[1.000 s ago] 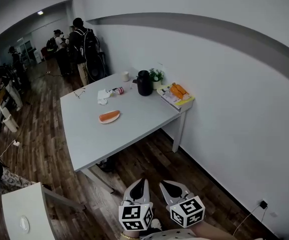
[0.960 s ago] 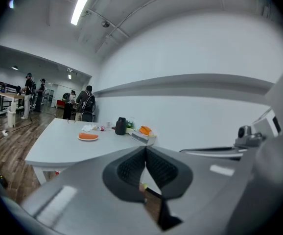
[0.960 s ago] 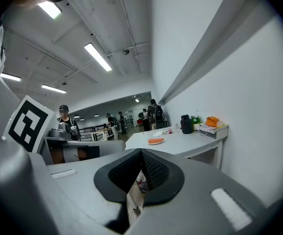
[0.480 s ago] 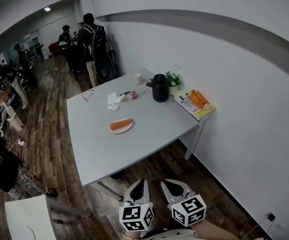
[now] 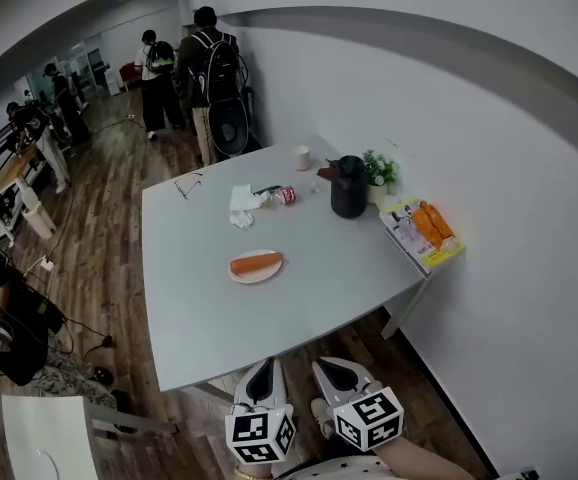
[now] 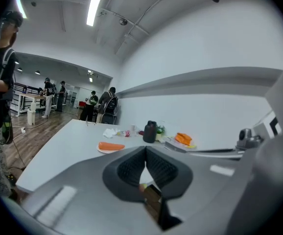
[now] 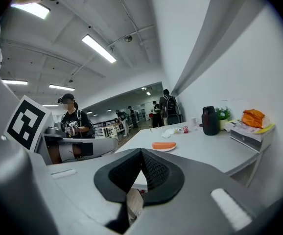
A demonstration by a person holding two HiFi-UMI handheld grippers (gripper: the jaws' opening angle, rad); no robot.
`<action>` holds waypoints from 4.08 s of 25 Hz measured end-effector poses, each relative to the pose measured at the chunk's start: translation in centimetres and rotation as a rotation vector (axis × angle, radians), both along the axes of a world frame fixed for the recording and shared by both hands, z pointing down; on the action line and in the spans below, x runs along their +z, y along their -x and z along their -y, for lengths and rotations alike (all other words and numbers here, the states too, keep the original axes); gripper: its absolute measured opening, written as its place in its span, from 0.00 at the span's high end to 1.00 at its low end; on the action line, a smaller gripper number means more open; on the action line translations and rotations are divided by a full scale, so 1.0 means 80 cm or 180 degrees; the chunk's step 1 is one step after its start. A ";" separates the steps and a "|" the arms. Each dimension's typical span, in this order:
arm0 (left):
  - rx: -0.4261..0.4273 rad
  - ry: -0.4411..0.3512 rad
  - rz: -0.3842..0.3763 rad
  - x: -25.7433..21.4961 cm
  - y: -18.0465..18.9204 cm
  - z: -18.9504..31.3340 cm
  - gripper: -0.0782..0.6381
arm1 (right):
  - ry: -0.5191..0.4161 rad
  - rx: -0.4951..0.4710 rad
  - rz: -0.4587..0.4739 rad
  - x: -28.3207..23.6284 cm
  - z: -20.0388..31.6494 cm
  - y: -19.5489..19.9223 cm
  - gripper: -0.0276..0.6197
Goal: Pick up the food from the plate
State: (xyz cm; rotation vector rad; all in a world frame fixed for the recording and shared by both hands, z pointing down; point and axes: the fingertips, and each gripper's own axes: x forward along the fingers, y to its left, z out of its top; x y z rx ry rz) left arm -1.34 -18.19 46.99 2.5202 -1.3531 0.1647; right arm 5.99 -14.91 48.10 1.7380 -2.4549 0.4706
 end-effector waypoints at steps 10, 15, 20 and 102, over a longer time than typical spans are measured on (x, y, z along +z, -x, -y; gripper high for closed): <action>-0.0459 -0.0053 -0.0080 -0.010 -0.021 0.176 0.88 | -0.0158 -0.0557 -0.0189 -0.023 0.212 -0.032 0.96; -0.0729 -0.0068 -0.0013 -0.008 -0.021 0.232 0.88 | -0.0037 -0.0918 -0.0337 -0.004 0.278 -0.036 0.96; -0.0932 0.0037 0.0031 0.004 -0.008 0.263 0.88 | 0.0094 -0.1291 -0.0766 0.028 0.328 -0.024 0.96; -0.0941 0.0165 0.0149 0.045 0.007 0.333 0.88 | 0.0190 -0.1236 -0.0220 0.042 0.383 0.006 0.63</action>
